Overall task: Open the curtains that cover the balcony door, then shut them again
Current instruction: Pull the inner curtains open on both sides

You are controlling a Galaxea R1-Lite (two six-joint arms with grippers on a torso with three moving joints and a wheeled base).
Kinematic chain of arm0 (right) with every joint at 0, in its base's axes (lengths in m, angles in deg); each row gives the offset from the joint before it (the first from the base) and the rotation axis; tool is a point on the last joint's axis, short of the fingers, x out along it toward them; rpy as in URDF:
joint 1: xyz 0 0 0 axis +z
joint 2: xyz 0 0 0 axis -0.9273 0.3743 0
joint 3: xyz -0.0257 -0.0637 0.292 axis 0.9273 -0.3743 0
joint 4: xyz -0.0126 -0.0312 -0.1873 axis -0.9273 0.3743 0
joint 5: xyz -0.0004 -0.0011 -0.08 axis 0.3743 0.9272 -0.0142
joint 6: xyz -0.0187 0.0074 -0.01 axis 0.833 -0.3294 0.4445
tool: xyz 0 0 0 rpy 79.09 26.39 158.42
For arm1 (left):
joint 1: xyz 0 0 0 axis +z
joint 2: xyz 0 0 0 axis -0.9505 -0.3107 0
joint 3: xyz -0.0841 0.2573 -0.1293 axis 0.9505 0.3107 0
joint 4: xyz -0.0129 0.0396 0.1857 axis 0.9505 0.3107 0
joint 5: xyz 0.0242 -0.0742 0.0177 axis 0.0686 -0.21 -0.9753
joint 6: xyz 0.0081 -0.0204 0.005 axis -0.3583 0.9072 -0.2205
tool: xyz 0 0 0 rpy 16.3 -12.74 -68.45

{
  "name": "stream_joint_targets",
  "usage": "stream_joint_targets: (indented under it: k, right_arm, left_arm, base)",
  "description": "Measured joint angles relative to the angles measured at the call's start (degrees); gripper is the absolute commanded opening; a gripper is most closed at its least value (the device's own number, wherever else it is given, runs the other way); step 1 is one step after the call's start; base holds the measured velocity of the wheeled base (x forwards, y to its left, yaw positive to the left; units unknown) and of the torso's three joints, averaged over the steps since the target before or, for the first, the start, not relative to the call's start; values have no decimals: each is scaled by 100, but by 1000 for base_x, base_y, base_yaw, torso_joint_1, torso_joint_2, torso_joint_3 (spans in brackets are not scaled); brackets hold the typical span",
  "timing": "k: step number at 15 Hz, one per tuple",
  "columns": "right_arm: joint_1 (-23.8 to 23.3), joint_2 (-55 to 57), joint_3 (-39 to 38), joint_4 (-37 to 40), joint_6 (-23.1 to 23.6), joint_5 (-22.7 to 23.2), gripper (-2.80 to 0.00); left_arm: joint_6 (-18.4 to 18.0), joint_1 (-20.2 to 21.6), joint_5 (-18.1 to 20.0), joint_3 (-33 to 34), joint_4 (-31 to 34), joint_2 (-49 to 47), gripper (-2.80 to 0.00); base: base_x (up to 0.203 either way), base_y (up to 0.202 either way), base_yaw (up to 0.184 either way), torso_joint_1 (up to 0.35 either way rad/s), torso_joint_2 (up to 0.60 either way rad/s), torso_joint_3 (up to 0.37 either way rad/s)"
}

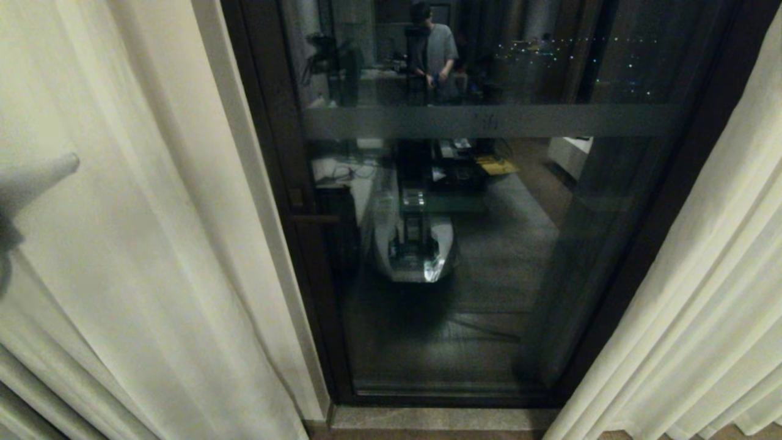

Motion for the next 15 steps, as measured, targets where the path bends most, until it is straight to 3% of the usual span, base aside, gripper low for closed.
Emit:
stream_joint_targets:
  k: [2, 5, 10, 13, 15]
  right_arm:
    - [0, 0, 0, -2, 2, 1, -280]
    - [0, 0, 0, 0, 0, 0, -280]
    - [-3, 0, 0, -2, 0, 0, -280]
    - [0, 0, 0, 0, 0, 1, -280]
    - [-2, 0, 0, 0, 0, 0, -280]
  left_arm:
    - [-111, -417, -457, 446, 637, 758, -280]
    - [-340, -672, -1255, 1253, 939, 1840, -280]
    - [-417, -771, -1762, 2918, 1008, 3462, -280]
    - [-719, -1214, -2045, 3597, 942, 3965, -280]
    - [-954, -1259, -2136, 3777, 1009, 4204, -280]
  base:
    - [0, 0, 0, 0, 0, 0]
    - [0, 0, 0, 0, 0, 0]
    - [0, 0, 0, 0, 0, 0]
    - [0, 0, 0, 0, 0, 0]
    - [0, 0, 0, 0, 0, 0]
